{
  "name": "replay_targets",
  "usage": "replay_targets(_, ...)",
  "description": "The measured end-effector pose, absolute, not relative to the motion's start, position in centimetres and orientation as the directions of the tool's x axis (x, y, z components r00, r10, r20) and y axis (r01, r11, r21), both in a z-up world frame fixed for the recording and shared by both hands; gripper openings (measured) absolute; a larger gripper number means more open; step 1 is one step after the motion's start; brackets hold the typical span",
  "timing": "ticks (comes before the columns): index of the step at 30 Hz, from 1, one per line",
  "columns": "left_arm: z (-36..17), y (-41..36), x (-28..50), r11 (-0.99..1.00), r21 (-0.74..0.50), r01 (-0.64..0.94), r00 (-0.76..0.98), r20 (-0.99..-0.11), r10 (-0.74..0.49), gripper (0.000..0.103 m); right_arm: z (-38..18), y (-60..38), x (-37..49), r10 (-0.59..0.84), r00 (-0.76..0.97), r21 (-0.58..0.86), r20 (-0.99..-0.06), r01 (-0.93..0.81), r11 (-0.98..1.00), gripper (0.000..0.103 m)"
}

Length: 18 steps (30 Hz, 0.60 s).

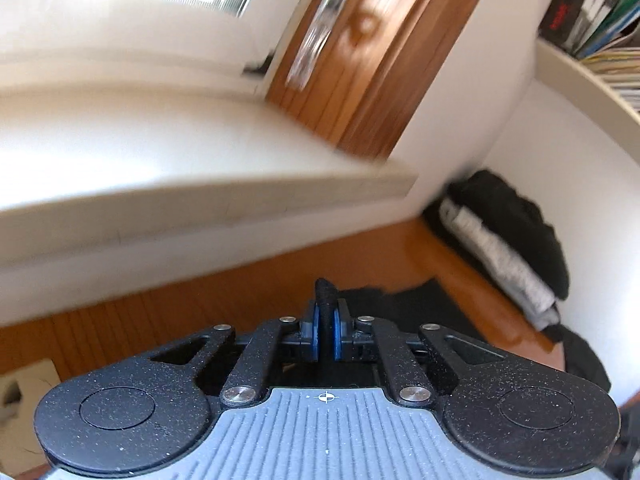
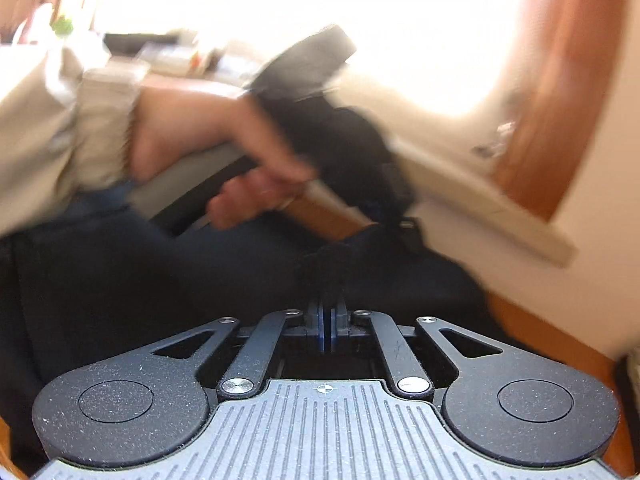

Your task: Fold clothes

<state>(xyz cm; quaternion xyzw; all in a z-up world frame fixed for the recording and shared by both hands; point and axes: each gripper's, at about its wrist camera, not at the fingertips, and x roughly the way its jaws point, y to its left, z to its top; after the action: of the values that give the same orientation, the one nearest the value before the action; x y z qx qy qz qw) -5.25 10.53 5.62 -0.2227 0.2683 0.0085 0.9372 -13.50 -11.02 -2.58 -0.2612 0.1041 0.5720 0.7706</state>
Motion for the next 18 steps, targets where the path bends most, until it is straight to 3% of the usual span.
replay_targets(8, 15.4, 7.8, -10.0, 0.929, -0.362, -0.080, 0.909, -0.409, -0.081, 0.007, 8.2, -16.6, -13.9, 0.891, 0.360, -0.274, -0.275, -0.918, 0.286, 0.004)
replay_targets(13, 20.2, 8.6, -15.4, 0.941, -0.323, -0.098, 0.931, -0.364, -0.028, 0.007, 13.1, -16.9, -16.0, 0.946, 0.220, -0.199, -0.236, -0.964, 0.175, 0.004)
replay_targets(18, 21.9, 11.8, -21.8, 0.934, -0.324, -0.151, 0.938, -0.344, 0.032, 0.007, 15.3, -13.2, -20.0, 0.957, 0.134, -0.237, -0.257, -0.969, 0.072, 0.004)
